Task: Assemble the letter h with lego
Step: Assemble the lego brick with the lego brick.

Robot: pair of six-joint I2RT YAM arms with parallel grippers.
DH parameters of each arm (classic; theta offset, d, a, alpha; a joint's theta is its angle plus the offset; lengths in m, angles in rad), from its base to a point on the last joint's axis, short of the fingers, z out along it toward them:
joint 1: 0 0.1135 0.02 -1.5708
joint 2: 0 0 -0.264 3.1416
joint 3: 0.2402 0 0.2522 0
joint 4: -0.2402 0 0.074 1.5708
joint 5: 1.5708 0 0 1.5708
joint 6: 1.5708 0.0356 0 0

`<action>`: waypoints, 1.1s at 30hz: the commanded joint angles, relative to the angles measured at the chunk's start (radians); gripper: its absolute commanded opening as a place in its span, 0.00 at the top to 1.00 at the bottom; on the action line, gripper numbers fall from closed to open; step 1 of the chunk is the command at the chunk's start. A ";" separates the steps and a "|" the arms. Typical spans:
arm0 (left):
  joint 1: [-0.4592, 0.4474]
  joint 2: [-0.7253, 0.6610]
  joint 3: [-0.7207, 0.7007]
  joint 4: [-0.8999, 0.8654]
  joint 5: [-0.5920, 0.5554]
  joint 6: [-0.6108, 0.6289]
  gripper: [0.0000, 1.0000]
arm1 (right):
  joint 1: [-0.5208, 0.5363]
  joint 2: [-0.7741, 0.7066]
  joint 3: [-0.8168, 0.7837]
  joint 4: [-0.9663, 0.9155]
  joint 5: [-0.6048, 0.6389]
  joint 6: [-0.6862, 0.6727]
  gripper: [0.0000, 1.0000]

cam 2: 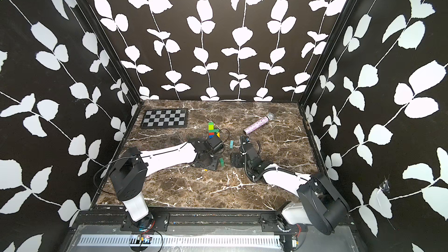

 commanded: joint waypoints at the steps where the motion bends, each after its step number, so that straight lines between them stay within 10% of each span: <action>1: -0.018 0.032 -0.048 -0.030 0.056 -0.016 0.96 | -0.004 0.010 0.031 0.020 -0.010 -0.003 0.10; 33: -0.003 0.122 0.349 -0.346 -0.030 -0.400 0.98 | -0.045 0.019 0.025 -0.058 0.058 0.135 0.17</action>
